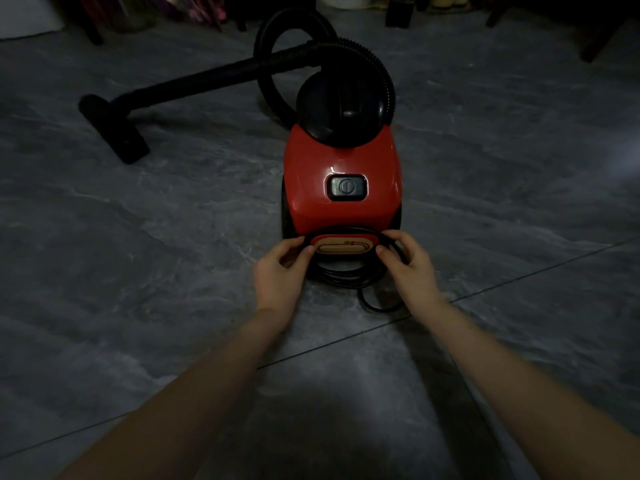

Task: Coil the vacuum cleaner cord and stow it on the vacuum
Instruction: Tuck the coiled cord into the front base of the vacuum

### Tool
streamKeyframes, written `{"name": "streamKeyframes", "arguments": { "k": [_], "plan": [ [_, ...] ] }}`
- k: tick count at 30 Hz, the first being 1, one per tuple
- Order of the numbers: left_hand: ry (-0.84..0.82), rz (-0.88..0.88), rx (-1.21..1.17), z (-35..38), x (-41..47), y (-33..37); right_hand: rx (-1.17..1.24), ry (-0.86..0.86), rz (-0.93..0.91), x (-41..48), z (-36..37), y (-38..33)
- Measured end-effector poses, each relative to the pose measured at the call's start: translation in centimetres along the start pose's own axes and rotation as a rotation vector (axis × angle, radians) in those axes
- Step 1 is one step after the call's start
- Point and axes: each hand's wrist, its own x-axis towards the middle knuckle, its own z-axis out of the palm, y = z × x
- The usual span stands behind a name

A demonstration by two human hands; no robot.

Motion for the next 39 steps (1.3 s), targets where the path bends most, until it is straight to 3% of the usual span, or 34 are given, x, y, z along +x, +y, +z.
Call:
{"name": "streamKeyframes", "arguments": {
  "k": [3,10,20,24,29,34,39],
  "plan": [
    [0.008,-0.024,0.001,0.0,0.3,0.7,0.094,-0.026,0.062,0.2,-0.2,-0.5],
    [0.013,-0.080,-0.016,0.0,1.0,1.2,0.064,-0.078,0.073,-0.1,-0.4,-0.5],
    [-0.031,-0.025,0.067,-0.2,1.1,1.3,0.083,0.097,0.113,1.2,0.2,0.0],
    [0.006,0.007,0.098,0.0,1.0,0.7,0.128,0.293,0.194,1.4,1.1,1.2],
    [-0.016,0.076,0.150,0.2,0.9,0.0,0.100,0.366,0.176,1.9,2.0,1.9],
    [-0.043,0.147,0.224,0.3,1.1,-0.1,0.128,0.349,0.262,2.5,1.8,2.1],
    [-0.082,0.159,0.263,-0.2,1.1,-0.2,0.100,0.287,0.203,1.7,1.5,1.5]
  ]
}}
